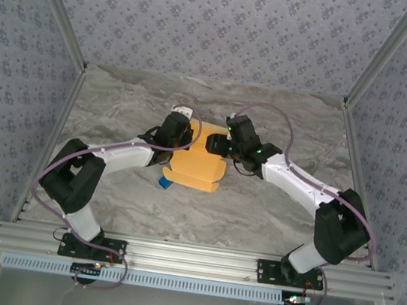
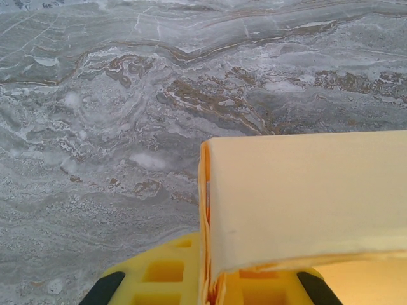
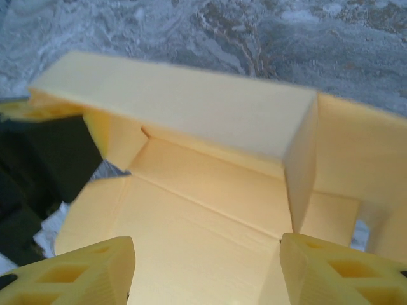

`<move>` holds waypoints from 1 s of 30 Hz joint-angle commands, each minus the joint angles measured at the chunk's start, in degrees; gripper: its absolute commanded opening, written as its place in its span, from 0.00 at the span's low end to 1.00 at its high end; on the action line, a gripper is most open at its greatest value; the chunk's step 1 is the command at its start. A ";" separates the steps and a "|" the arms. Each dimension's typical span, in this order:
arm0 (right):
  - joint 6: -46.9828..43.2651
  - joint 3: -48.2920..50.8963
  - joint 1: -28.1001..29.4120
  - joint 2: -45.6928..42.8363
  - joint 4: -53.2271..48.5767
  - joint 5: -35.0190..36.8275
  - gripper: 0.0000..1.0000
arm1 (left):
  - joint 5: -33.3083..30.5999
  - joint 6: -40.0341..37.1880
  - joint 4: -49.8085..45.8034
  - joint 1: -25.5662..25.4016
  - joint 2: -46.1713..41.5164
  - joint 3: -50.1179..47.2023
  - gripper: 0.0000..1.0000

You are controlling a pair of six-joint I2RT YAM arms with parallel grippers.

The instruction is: Fold the paper box

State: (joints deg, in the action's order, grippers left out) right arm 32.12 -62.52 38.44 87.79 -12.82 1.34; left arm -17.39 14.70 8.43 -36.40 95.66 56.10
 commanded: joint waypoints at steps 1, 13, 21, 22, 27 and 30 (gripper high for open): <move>-0.78 2.32 1.77 -1.99 -4.94 6.16 0.65 | 0.05 1.22 -0.60 -0.23 -2.26 2.34 0.00; 2.52 5.30 2.26 1.47 -2.01 8.22 0.66 | 0.34 1.49 -1.13 -0.20 -2.95 2.52 0.00; 4.74 4.96 2.17 3.16 -0.89 10.26 0.66 | 0.66 1.45 -1.19 -0.18 -3.20 2.65 0.00; 5.14 4.95 2.16 3.30 -0.72 10.87 0.66 | 0.68 1.39 -1.17 -0.24 -3.15 2.79 0.00; 5.62 5.28 1.60 3.83 2.49 11.00 0.66 | 0.70 1.30 -1.23 -0.22 -3.15 2.79 0.00; 4.90 5.22 1.29 3.87 5.34 9.85 0.64 | 0.72 1.25 -1.31 -0.18 -3.20 2.79 0.00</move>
State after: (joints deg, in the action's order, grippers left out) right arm 36.27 -57.19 40.12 90.70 -10.98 10.52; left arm -17.19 15.38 7.42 -36.40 94.21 56.58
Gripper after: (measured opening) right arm 0.647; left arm 0.079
